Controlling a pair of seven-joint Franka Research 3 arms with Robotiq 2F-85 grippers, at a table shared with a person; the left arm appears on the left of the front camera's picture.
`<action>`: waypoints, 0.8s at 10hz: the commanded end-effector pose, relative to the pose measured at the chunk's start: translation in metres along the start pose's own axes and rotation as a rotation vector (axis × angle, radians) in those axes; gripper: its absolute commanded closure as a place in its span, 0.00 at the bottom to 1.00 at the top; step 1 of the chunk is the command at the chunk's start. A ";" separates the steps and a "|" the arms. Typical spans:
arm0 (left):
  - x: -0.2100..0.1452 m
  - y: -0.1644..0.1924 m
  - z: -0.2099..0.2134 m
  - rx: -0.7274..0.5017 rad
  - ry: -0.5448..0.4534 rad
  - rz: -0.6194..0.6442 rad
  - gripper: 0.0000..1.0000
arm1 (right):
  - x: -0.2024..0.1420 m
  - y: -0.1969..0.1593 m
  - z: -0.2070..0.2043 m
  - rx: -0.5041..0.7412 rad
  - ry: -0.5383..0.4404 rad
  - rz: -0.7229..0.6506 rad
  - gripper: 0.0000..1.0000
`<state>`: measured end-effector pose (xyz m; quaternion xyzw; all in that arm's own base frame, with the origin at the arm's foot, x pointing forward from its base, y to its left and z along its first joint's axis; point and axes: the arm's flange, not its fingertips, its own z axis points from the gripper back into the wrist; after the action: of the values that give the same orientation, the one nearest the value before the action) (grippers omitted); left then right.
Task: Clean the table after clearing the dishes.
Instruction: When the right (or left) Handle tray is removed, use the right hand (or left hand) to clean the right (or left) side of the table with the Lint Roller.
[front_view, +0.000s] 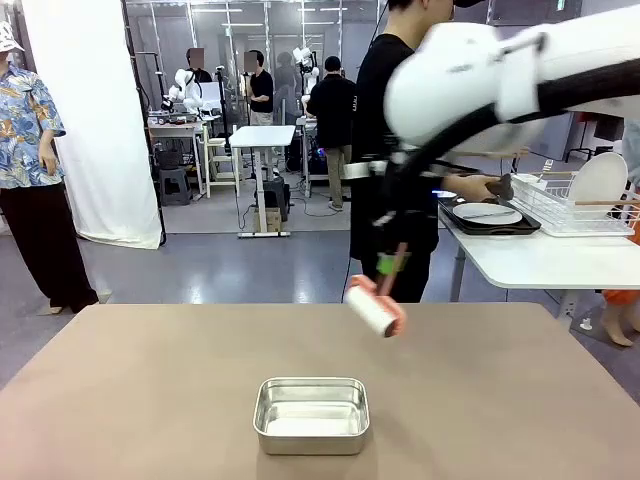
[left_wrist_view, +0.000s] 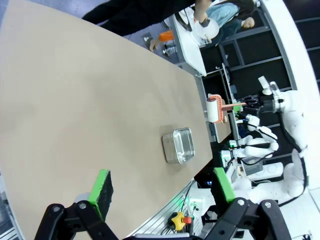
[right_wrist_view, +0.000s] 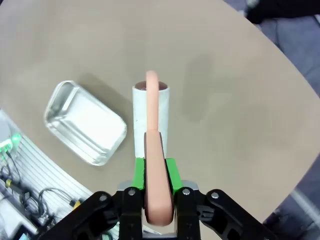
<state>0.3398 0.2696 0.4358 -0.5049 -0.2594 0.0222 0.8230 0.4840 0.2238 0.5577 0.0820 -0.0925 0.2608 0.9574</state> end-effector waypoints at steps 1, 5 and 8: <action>-0.003 -0.001 0.002 -0.008 -0.008 -0.009 0.00 | -0.066 -0.040 -0.005 0.001 -0.064 -0.291 0.79; -0.003 -0.001 0.002 -0.008 -0.008 -0.009 0.00 | -0.079 -0.076 -0.029 0.100 -0.072 -0.482 0.79; -0.003 -0.001 0.002 -0.008 -0.008 -0.009 0.00 | -0.094 -0.093 -0.017 0.041 -0.025 -0.427 0.79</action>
<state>0.3400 0.2692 0.4356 -0.5050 -0.2590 0.0219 0.8231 0.4562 0.1049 0.5038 0.1311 -0.0779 0.0451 0.9873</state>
